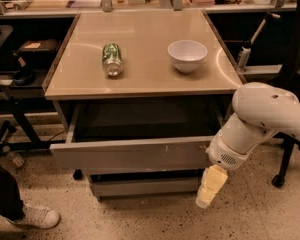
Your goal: Close top drawer
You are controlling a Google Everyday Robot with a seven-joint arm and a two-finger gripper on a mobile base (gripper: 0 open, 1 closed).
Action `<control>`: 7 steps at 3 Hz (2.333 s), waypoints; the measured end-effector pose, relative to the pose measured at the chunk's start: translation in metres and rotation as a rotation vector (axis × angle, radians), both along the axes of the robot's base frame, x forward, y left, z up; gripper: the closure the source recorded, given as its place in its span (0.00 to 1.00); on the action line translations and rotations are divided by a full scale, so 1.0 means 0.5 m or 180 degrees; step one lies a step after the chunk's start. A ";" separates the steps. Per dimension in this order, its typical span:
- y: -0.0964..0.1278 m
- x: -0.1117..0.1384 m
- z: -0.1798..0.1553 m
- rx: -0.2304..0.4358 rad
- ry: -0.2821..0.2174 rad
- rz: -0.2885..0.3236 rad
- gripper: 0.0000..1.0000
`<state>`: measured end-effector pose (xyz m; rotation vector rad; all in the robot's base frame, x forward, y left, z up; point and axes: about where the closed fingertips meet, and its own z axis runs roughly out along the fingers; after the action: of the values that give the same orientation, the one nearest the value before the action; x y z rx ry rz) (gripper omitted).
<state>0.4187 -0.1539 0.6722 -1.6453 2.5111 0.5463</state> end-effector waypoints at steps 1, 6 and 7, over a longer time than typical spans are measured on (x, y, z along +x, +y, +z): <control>0.000 0.000 0.000 0.0000 0.0000 0.0000 0.19; 0.022 0.075 -0.009 0.0015 -0.0200 0.0105 1.00; 0.032 0.119 -0.013 -0.0035 -0.0278 0.0150 1.00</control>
Offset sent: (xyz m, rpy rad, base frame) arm 0.0000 0.0000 0.0000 0.0000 0.0000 0.0000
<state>0.4783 -0.1381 0.6657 -1.6974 2.4239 0.4556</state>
